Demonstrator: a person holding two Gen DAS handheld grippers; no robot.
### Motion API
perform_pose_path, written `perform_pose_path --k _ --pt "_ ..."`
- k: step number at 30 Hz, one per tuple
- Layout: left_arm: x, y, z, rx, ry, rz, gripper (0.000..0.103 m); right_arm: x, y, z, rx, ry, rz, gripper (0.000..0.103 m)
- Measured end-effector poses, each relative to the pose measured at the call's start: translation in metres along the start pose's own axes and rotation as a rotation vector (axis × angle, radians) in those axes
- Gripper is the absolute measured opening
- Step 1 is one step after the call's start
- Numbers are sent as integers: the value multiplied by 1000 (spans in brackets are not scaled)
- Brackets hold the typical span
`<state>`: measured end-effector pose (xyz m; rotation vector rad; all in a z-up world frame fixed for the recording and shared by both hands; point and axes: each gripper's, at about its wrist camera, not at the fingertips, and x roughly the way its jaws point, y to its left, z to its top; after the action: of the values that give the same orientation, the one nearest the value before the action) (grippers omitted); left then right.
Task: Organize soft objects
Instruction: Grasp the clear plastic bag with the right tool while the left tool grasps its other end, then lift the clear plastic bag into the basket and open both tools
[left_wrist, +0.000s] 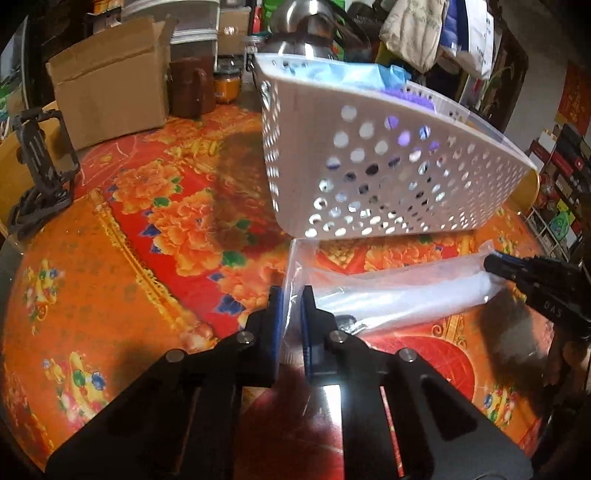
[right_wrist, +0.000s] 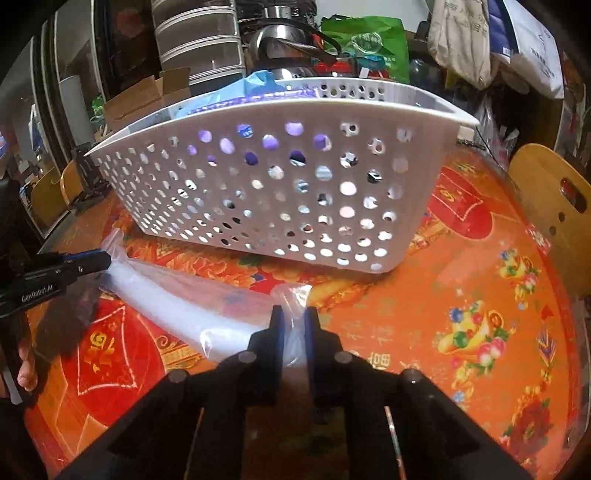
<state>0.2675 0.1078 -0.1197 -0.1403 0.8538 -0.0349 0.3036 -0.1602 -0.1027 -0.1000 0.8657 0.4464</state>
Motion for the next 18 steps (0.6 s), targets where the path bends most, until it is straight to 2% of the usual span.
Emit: perform_pose_path --k 3,8,18 --pt "-6 3 -1 -8 -17 -6 6 -4 -1 0 6 -18 12 7" --pt "-20 0 -3 8 -74 -1 6 -15 6 -1 -22 -75 -19 6" --pt "-31 -7 -6 25 -102 -9 6 -26 4 -4 -11 -125 -17 6"
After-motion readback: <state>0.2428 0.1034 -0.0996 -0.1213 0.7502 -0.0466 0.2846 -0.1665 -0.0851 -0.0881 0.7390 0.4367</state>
